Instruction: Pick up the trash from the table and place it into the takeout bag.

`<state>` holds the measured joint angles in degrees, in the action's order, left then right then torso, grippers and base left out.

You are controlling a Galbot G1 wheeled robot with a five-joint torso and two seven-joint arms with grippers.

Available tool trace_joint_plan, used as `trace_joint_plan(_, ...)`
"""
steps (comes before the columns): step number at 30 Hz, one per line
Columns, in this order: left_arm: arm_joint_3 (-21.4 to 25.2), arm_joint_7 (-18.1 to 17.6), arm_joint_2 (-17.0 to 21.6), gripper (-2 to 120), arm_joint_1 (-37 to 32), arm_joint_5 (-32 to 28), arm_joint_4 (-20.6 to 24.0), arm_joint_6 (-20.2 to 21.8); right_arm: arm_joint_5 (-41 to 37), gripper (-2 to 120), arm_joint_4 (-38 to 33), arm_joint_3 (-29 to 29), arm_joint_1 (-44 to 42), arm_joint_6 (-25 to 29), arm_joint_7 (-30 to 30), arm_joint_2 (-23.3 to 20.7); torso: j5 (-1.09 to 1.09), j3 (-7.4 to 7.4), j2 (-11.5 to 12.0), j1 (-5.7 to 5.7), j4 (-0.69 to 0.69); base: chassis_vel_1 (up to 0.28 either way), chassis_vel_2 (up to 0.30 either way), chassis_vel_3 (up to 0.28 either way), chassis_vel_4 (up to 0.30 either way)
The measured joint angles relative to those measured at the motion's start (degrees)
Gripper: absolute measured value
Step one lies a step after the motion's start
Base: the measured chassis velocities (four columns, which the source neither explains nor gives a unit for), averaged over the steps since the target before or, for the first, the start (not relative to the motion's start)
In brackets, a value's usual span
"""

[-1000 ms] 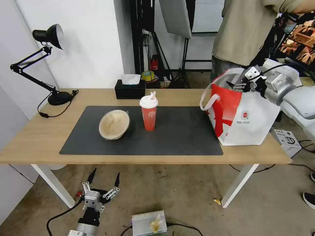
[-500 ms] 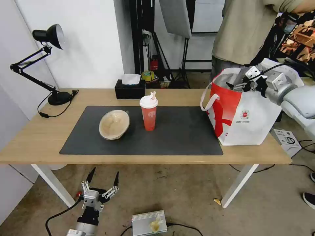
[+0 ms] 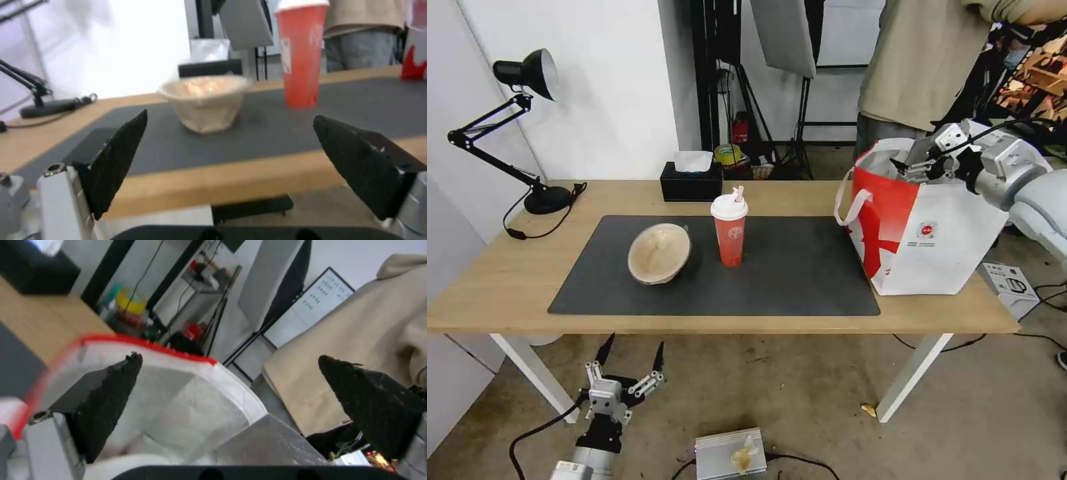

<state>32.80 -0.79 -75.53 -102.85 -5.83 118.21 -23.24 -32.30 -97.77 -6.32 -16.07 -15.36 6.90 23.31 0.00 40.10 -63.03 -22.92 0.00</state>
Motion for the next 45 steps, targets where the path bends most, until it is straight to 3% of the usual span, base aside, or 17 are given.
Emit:
trace_joint_plan(10,0.9,-2.8,1.4,100,-1.4,-0.4,5.5,2.6,-6.6,100,-6.1,0.3,-2.4,0.0,-9.4,-0.6,0.0,0.0,0.0,0.0,0.0,0.0,0.0,0.0,0.0)
trace_joint_plan(24,1.3,-5.0,0.2,100,-1.7,-0.6,9.4,4.8,-13.1,100,-18.3,11.3,-16.5,2.5,-16.6,1.0,-0.01,0.0,0.0,0.0,0.0,0.0,0.0,0.0,0.0)
trace_joint_plan(37,1.8,-6.1,-1.4,100,-2.4,0.0,12.9,6.3,-10.3,100,-26.2,21.9,-38.1,9.8,-20.2,8.0,0.0,0.0,0.0,0.0,0.0,0.0,0.0,0.0,0.0)
trace_joint_plan(42,1.7,-5.8,-1.9,100,-2.6,0.4,12.9,6.3,-8.7,100,-27.5,22.7,-41.5,10.6,-20.2,9.8,0.0,0.0,0.0,0.01,-0.01,0.0,0.0,0.0,0.0)
trace_joint_plan(45,2.2,-5.7,-3.8,100,-4.2,1.7,13.4,5.0,-5.0,100,-28.0,21.1,-44.3,12.8,-20.0,14.7,0.01,0.0,0.0,0.0,0.01,0.0,0.0,0.0,0.0)
